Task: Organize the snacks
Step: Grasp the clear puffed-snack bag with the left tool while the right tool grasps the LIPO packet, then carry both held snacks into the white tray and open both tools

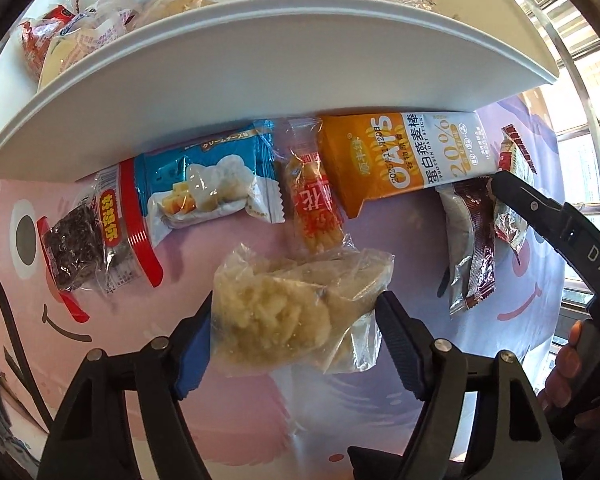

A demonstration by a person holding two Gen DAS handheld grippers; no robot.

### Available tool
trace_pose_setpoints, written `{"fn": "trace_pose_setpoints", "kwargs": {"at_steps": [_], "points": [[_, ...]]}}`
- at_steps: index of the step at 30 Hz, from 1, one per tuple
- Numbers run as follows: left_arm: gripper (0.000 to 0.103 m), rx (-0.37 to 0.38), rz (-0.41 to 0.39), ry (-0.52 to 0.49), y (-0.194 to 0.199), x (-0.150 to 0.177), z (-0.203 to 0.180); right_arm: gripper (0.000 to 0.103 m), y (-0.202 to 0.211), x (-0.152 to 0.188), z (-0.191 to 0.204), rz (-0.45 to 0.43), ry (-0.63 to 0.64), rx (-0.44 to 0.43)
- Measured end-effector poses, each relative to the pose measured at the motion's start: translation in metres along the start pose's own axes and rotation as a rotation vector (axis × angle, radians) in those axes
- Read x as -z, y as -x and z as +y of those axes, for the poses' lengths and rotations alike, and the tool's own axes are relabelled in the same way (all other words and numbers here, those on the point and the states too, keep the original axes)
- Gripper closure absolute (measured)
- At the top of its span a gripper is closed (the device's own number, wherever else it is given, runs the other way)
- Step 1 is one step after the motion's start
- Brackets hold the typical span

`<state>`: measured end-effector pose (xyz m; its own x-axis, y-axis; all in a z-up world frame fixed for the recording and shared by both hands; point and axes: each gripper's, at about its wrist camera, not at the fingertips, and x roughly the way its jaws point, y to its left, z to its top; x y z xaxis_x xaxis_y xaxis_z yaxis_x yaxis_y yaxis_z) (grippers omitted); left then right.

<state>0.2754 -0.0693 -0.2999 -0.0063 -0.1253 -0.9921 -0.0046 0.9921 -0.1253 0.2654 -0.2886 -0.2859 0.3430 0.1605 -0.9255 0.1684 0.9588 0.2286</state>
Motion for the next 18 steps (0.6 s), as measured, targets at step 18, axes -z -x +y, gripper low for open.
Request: {"fn": "trace_pose_setpoints", "kwargs": {"at_steps": [18], "points": [[0.045,-0.006,-0.022,-0.004,0.024,0.016,0.003,0.057,0.012,0.007,-0.013,0.051,-0.048,0.005]]}}
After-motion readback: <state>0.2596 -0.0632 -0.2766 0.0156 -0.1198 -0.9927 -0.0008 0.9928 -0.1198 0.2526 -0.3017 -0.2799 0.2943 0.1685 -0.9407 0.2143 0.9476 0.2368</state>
